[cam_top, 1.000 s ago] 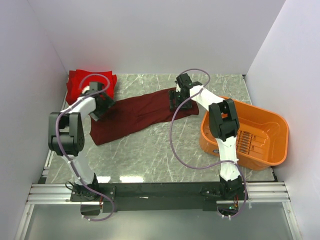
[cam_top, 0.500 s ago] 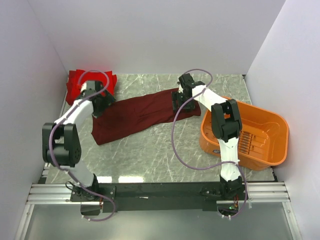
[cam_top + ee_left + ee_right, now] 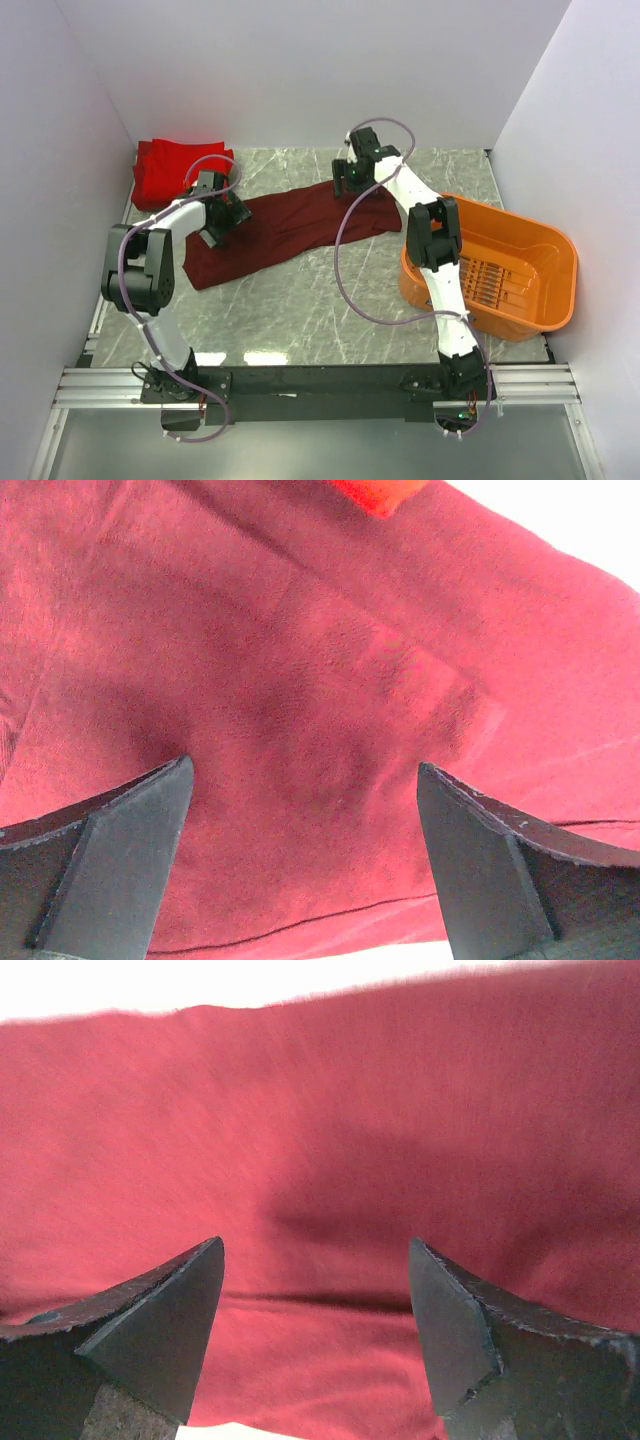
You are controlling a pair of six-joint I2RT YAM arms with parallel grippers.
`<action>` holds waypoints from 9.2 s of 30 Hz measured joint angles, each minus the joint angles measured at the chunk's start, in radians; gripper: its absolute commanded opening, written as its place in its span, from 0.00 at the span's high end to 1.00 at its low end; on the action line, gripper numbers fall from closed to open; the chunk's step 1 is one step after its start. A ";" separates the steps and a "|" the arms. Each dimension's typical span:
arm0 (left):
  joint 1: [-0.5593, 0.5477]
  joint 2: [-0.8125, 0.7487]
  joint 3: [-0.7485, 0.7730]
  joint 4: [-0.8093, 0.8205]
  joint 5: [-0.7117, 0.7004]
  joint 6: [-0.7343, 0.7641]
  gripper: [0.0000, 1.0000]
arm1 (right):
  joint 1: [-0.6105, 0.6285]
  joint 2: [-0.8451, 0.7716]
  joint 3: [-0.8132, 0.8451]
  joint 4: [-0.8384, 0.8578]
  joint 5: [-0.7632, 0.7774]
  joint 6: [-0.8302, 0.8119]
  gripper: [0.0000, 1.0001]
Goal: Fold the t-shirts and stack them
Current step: Fold the tshirt
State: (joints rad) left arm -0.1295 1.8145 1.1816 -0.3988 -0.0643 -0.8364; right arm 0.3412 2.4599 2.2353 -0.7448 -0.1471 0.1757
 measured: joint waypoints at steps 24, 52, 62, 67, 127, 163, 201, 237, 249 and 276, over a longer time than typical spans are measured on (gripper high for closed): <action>-0.175 0.435 0.607 -0.088 0.035 0.120 0.01 | 0.483 -0.738 -1.188 0.220 -0.109 0.109 0.19; -0.251 0.887 1.252 0.262 0.246 0.124 0.01 | 0.650 -0.760 -1.078 0.208 -0.195 -0.005 0.20; -0.257 0.286 0.706 0.233 0.307 0.208 0.01 | 0.437 -0.925 -1.088 0.300 -0.052 0.107 0.19; -0.334 -0.175 0.217 0.286 0.220 0.144 0.00 | 0.436 -0.945 -1.158 0.295 -0.034 0.138 0.19; -0.603 -0.983 -0.831 -0.047 0.228 -0.319 1.00 | 0.505 -1.258 -1.572 0.217 0.059 0.392 0.20; -0.789 -0.959 -0.764 -0.100 0.084 -0.465 0.99 | 0.594 -1.261 -1.591 0.169 0.075 0.526 1.00; -0.274 -0.015 0.076 0.118 -0.026 -0.004 0.80 | 0.175 -0.547 -0.746 0.275 0.218 0.294 0.78; -0.306 -0.203 -0.370 0.243 0.230 -0.031 0.77 | 0.139 -0.798 -1.209 0.304 0.006 0.246 0.53; -0.318 -0.211 -0.394 0.249 0.206 -0.053 0.99 | 0.155 -0.724 -1.212 0.343 -0.037 0.256 1.00; -0.384 -0.482 -0.159 -0.153 -0.092 -0.126 0.99 | 0.261 -1.019 -1.048 0.184 0.015 0.230 1.00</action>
State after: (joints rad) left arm -0.5133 1.3327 1.0225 -0.5522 -0.1562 -0.9623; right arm 0.6018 1.4410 1.1870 -0.5606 -0.1318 0.4053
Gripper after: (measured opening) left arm 0.031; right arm 0.009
